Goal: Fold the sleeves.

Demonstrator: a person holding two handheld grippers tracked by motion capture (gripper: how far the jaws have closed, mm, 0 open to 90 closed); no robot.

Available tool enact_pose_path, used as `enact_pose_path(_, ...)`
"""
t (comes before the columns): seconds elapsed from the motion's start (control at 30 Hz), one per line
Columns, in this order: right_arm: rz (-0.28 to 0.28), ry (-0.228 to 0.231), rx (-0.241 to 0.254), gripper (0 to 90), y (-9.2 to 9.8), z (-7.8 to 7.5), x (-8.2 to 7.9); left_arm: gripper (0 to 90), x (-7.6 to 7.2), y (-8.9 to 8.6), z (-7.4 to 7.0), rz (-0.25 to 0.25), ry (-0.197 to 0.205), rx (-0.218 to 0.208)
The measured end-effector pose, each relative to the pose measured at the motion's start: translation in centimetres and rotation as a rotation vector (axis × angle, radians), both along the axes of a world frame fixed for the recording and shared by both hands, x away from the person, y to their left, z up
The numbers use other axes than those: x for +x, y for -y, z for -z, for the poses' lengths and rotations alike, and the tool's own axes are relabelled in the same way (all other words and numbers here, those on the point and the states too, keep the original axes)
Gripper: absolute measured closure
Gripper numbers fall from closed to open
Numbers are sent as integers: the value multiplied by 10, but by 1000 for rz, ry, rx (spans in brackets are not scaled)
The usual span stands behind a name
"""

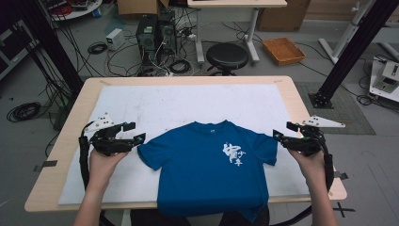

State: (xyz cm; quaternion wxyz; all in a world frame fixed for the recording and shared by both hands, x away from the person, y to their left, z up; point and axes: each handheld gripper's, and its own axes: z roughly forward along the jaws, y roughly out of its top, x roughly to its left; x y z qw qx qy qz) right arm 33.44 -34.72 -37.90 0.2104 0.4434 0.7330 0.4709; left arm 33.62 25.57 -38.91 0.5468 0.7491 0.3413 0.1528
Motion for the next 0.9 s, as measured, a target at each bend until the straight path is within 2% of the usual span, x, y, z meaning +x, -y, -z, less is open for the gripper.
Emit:
enact_pose_path(0.63,4,1,5,263,-3,-1,3,309,2,-13,15,-44,-53,20)
enact_pose_path(0.73,5,5,1,263,-4,0,4,333,3,-15,18,-52,-74,7)
enact_pose_path(0.9,10,4,0,264,-3,1,5,356,5,-18,24,-60,-102,9)
